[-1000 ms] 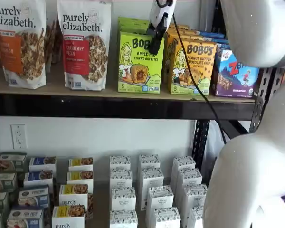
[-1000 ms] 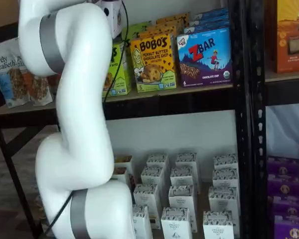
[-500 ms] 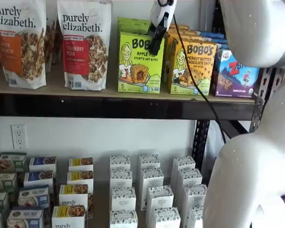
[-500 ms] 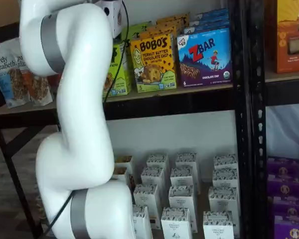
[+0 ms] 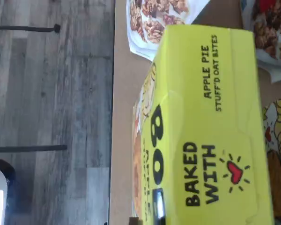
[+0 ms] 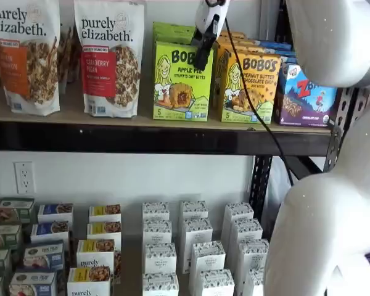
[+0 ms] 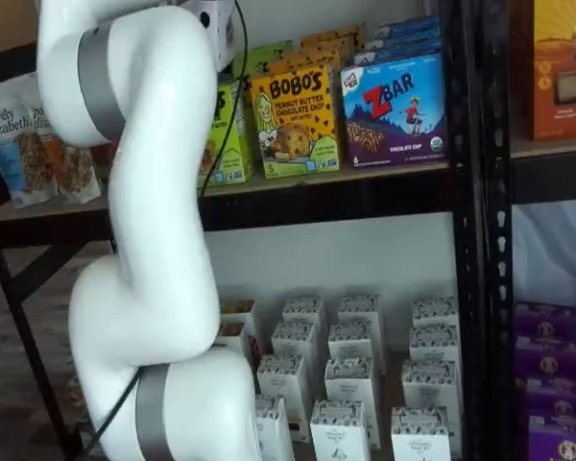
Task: Pick the green box on the top shelf, the fourth from the left
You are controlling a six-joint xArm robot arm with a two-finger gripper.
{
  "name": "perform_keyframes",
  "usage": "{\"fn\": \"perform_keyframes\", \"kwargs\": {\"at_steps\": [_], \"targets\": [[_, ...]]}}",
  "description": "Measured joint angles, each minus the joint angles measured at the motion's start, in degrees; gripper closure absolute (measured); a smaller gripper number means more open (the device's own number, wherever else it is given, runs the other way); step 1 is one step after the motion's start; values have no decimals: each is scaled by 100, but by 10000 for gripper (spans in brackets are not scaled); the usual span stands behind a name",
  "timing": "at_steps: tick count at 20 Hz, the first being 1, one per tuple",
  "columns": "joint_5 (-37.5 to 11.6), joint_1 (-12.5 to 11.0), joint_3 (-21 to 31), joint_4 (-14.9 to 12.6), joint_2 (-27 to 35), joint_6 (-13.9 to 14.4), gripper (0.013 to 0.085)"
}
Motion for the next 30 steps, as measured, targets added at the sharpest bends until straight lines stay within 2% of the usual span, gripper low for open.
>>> {"fn": "perform_keyframes", "kwargs": {"at_steps": [3,4,5,7,10,13,21,23,24,25,30], "targets": [[8,12,-16,-3,3,13,330],[7,17,-16,-7,3,18,370],[3,21,-15,-11,2,22,370],[-1,31,-10,-19,-1,30,450],[-10,42,4,-21,-9,40,490],[-16,52,20,-24,-18,47,570],[-16,62,44,-41,-41,55,570],[-35,53,61,-21,-55,48,650],[-41,51,66,-18,-59,47,650],[-46,51,69,-18,-63,47,690],[13,56,37,-48,-51,52,690]]}}
